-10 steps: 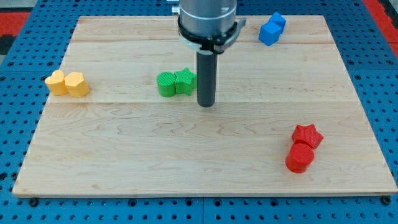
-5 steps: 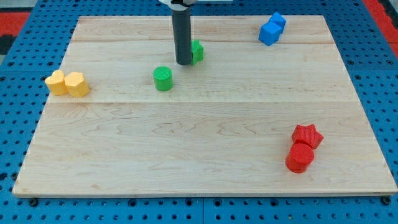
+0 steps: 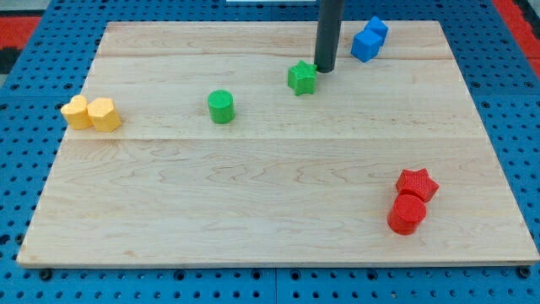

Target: Push the green star to the top center

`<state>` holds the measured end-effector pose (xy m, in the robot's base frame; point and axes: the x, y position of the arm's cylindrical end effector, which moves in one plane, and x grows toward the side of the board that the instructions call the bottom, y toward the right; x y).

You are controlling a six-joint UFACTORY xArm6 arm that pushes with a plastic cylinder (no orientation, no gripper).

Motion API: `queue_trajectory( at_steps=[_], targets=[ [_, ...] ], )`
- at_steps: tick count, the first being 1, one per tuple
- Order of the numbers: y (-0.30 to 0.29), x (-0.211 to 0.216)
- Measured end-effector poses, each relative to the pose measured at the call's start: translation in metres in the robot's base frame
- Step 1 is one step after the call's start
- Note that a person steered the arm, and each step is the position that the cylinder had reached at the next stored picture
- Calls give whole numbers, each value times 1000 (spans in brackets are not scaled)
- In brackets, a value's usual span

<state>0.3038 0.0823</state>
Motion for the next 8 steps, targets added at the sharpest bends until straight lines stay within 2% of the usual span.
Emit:
queue_trajectory(
  at_steps=[2,3,4,5,6,7,8],
  targets=[
    [19,-1],
    [47,40],
    [-1,52],
    [-79,52],
    [-114,41],
    [-118,20],
    [-84,8]
  ],
)
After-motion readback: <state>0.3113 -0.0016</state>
